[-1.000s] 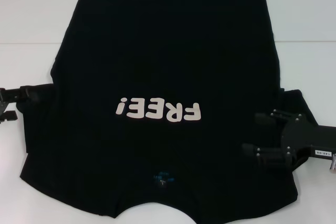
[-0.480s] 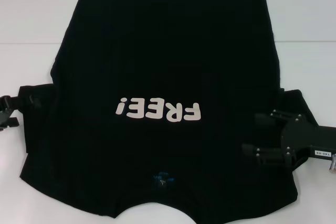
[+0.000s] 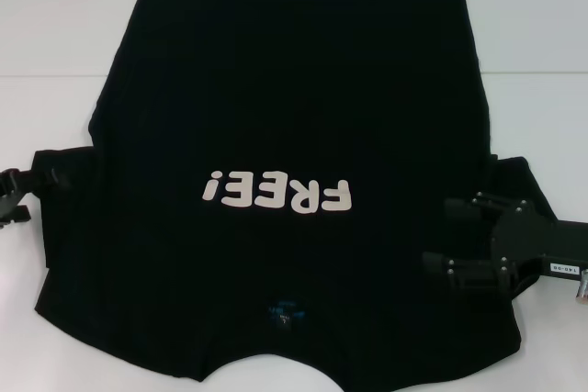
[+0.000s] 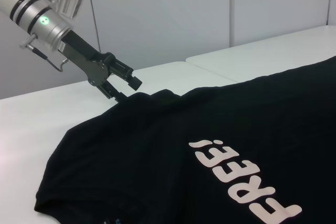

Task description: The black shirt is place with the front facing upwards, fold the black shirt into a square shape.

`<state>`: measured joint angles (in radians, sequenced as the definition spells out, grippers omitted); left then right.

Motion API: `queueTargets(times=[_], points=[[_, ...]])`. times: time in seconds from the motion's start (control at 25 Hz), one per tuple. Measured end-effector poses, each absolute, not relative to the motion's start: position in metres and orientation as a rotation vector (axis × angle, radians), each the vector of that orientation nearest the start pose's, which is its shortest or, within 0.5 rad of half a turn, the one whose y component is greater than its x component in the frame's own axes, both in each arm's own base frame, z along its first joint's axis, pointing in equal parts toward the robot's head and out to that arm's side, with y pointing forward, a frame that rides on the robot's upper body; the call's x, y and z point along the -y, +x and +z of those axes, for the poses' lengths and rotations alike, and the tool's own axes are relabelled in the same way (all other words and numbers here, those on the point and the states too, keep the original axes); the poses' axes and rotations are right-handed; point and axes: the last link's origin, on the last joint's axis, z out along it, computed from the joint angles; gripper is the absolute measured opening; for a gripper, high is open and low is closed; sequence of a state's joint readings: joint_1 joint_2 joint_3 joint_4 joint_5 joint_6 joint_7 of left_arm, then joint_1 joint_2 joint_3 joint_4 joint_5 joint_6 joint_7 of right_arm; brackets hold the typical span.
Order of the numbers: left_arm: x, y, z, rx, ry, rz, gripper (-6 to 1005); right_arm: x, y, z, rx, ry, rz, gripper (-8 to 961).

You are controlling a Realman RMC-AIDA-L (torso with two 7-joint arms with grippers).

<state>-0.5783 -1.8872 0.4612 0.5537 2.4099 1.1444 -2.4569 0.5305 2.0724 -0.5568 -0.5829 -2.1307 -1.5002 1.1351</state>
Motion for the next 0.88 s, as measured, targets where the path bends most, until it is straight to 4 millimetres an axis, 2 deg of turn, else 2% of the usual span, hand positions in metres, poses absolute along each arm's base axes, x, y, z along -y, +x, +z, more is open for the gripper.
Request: queueTargets(times=[0.32, 0.88], points=[[-0.368, -0.37, 0.077, 1.878, -1.715, -0.411, 868, -0.325, 0.29, -0.005, -0.442, -2.695, 0.556, 927], [-0.375, -0.362, 0.075, 1.871, -1.747, -0.401, 850, -0.324, 0.289, -0.005, -0.442, -2.7, 0.563, 928]])
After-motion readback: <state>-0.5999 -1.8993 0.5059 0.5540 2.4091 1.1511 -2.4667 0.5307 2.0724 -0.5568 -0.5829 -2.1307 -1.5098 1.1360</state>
